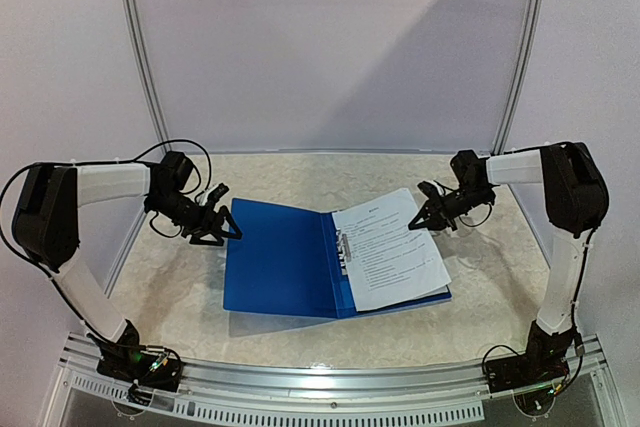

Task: Put the files into the folder

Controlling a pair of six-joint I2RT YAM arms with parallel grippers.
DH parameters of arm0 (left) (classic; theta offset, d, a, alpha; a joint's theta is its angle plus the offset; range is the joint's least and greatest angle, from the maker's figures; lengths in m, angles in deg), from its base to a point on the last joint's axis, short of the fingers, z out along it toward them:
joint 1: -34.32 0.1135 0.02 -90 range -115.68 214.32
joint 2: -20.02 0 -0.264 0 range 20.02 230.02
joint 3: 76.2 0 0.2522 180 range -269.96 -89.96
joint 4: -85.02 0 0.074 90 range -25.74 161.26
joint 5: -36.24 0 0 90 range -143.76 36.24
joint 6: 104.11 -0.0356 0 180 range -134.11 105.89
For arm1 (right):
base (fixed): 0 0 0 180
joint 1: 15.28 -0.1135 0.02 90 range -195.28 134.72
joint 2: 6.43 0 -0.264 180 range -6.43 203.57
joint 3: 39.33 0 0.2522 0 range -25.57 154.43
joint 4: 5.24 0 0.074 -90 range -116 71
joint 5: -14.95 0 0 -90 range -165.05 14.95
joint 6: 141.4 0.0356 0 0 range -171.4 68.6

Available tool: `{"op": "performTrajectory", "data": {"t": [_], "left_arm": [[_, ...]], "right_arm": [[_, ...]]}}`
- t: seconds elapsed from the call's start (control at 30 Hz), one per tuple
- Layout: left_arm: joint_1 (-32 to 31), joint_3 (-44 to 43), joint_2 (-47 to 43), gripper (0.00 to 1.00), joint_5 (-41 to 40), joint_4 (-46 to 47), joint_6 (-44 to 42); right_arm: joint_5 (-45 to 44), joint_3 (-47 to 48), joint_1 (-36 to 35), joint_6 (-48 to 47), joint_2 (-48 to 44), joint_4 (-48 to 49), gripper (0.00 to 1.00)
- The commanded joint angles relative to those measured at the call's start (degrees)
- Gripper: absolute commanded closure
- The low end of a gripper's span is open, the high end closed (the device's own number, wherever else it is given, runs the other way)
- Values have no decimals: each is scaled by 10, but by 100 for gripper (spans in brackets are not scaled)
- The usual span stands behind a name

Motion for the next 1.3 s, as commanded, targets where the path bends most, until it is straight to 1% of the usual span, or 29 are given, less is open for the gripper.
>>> {"op": "performTrajectory", "data": {"t": [0.0, 0.13, 0.17, 0.23, 0.4, 0.47, 0.5, 0.53, 0.57, 0.6, 0.63, 0.8, 0.9, 1.03, 1.07, 1.13, 1.2, 1.27], "left_arm": [[-2, -6, -1, 21, 3, 3, -4], [-1, -7, 0, 21, 4, 2, -4], [-2, -7, 0, 20, 3, 2, -4], [-2, -7, 0, 20, 4, 2, -4], [-1, -8, -3, 21, 3, 3, -6], [-1, -8, -3, 21, 3, 2, -6], [-2, -8, -4, 21, 3, 1, -6], [-1, -8, -4, 21, 3, 2, -6], [-1, -8, -5, 21, 2, 2, -7], [-1, -7, -6, 21, 1, 2, -8], [-1, -8, -7, 21, 1, 2, -8], [-2, -9, -8, 20, 1, 0, -9], [-1, -10, -8, 20, 0, -1, -12], [-2, -12, -11, 20, -2, -4, -15], [-2, -12, -12, 20, -3, -3, -15], [-1, -11, -14, 20, -5, -3, -15], [-1, -8, -14, 20, -6, 0, -13], [-1, -4, -13, 20, -4, 4, -8]], "right_arm": [[-3, -11, -6, 6, 9, 9, 100], [-6, -12, -8, 8, 7, 6, 100], [-9, -12, -7, 8, 7, 4, 99], [-19, -11, -8, 6, 4, -1, 94], [-45, -1, -8, 1, -3, -17, 75], [-63, 10, -8, -4, -4, -31, 60], [-75, 17, -8, -8, -3, -42, 49], [-84, 21, -8, -11, -2, -53, 35], [-101, 29, -7, -18, -3, -64, 18], [-113, 33, -8, -23, -6, -71, 3], [-122, 35, -9, -25, -8, -76, 1], [-155, 48, -10, -26, -32, -97, 1], [-224, 70, -12, -37, -41, -138, 1], [-365, 99, -30, -38, -65, -170, 1], [-400, 104, -43, -39, -74, -166, 1], [-437, 106, -87, -62, -98, -137, 1], [-460, 99, -137, -96, -122, -83, 1], [-455, 80, -180, -137, -147, -2, 1]]}}
